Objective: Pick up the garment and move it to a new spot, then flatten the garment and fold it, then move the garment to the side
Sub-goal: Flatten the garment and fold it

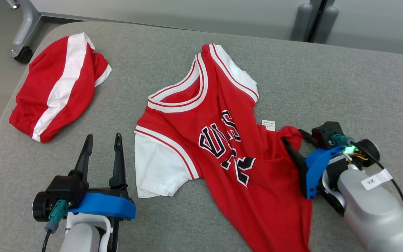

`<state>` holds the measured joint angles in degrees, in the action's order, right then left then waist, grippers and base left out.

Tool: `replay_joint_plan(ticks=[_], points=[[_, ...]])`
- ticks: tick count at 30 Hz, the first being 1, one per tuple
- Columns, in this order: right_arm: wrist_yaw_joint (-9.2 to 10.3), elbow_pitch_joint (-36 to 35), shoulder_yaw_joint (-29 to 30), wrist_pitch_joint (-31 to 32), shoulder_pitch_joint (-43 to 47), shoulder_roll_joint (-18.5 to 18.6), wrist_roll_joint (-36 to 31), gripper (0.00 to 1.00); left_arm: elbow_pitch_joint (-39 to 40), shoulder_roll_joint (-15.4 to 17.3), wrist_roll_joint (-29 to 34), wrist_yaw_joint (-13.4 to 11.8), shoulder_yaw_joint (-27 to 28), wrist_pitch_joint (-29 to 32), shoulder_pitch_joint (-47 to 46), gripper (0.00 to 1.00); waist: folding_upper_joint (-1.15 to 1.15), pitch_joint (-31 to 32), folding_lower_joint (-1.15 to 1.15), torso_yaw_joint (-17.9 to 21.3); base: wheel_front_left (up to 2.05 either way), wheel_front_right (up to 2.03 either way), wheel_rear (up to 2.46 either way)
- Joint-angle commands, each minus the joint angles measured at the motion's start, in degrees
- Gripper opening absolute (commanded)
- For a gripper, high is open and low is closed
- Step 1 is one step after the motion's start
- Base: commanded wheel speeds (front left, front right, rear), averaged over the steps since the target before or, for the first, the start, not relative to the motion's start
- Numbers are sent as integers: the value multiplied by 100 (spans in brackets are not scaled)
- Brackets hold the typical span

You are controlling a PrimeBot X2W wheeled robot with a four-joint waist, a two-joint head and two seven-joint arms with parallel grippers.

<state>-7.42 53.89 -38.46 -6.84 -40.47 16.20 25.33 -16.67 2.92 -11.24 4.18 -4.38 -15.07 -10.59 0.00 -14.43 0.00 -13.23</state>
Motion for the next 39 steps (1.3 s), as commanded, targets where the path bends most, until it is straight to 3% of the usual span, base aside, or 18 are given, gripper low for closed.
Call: replay_joint_plan(ticks=[1,9,18,27,39], points=[[-13,64,-93,-82,-62,-74,114,0,-5,-5,-30,-12,-9,-15,-70,100,0,6,0,3,0,0,0],[-7,27,16,-776,-350,258,499,0,-68,-4,36,-33,151,-15,185,100,0,436,0,346,0,0,0],[-8,-889,399,-841,-395,757,541,0,-69,-4,118,32,302,-15,525,100,0,955,0,789,0,0,0],[-8,-1581,960,-645,-427,1178,389,0,-37,-4,141,3,294,-15,689,100,0,1114,0,936,0,0,0],[-8,-1843,1461,-205,-177,1102,51,0,13,-5,105,32,263,-15,606,100,0,971,0,781,0,0,0]])
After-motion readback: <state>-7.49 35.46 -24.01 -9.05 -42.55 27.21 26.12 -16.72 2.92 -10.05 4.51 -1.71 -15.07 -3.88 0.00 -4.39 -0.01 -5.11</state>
